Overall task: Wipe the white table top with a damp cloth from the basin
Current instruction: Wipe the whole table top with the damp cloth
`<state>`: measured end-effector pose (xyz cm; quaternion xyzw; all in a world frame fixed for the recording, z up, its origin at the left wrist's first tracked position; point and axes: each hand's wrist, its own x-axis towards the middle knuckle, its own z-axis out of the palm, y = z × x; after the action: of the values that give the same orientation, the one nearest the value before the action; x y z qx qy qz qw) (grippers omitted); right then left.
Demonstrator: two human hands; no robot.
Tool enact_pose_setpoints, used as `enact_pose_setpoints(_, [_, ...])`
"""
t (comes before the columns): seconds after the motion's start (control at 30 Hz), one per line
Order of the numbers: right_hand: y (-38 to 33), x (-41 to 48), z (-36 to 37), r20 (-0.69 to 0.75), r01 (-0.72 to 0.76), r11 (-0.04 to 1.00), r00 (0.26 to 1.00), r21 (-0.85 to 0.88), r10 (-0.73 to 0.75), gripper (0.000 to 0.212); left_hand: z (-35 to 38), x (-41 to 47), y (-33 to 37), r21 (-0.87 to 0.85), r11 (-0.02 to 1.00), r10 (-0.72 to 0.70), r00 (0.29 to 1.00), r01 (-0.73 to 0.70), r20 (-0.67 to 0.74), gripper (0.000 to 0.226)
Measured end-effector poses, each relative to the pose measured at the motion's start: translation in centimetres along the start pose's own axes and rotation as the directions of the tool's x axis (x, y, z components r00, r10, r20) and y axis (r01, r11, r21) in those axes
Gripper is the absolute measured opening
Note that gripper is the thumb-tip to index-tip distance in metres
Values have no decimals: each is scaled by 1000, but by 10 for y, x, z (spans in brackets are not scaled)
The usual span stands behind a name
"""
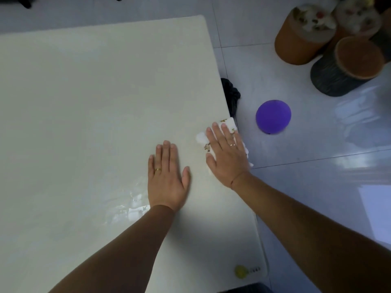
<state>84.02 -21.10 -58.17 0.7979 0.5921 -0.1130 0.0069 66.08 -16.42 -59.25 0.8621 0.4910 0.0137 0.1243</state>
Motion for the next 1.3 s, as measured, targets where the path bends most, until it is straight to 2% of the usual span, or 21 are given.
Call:
enact_pose_setpoints(0.1, [9,41,-8,-11,-169,985,985,37,170,63,-1,0,1,13,1000,1,1000,-1,19,68])
enact_pose_setpoints(0.23, [-25,84,-10,4,-498,860,865,112,501,63,-1,0,0,12,1000,-2,999,1,44,67])
enact_pose_setpoints(0.27, [-40,89,-7,-9,-499,861,865,100,502,63,-2,1,0,19,1000,-2,999,1,45,67])
enact_pose_setpoints(0.3, [-53,90,-5,-27,-437,896,897,78,440,64,-2,1,0,25,1000,-3,999,2,52,67])
enact_pose_setpoints(0.37, [-64,91,-4,-22,-197,980,980,40,198,64,-3,1,1,21,1000,-7,997,6,75,66])
enact_pose_setpoints(0.4, [-59,93,-6,-7,-76,997,997,34,76,64,-4,1,1,12,1000,-9,997,8,82,66])
enact_pose_setpoints(0.47, [-37,98,-12,3,84,996,996,18,-84,62,-7,1,0,-4,1000,-8,996,8,93,66])
enact_pose_setpoints(0.5, [-26,102,-15,0,107,994,994,-10,-107,61,-8,2,0,-16,1000,3,995,-1,95,66])
enact_pose_setpoints(0.53, [-16,107,-18,-7,79,996,997,-38,-79,61,-11,4,0,-30,999,20,995,-18,96,65])
enact_pose_setpoints(0.6, [-6,124,-22,-37,-99,994,995,-55,97,59,-17,17,-3,-39,998,61,994,-58,86,65])
enact_pose_setpoints(0.7, [-16,151,-26,-44,-405,914,913,30,406,58,-28,65,-9,-43,995,90,996,-89,23,65])
enact_pose_setpoints(0.77, [-33,162,-25,-30,-501,861,862,90,506,58,-32,106,-15,-41,995,93,996,-93,-5,64])
enact_pose_setpoints(0.83, [-45,163,-21,-37,-437,896,897,72,440,58,-31,144,-23,-23,996,84,996,-84,-1,61])
enact_pose_setpoints(0.9, [-42,163,-21,-46,-282,959,958,-3,282,59,-29,174,-32,-22,999,38,999,-39,-12,61])
enact_pose_setpoints(1.0, [-21,174,-27,-54,-145,985,989,-91,141,59,-26,197,-40,-36,999,-31,999,30,-27,62])
enact_pose_setpoints(1.1, [-4,209,-34,-68,-179,980,982,-84,174,58,-27,199,-40,-28,999,-22,999,21,-33,70])
enact_pose_setpoints(1.3, [-4,259,-41,-87,-391,920,917,-11,389,59,-28,199,-39,-18,999,-26,999,26,-23,68])
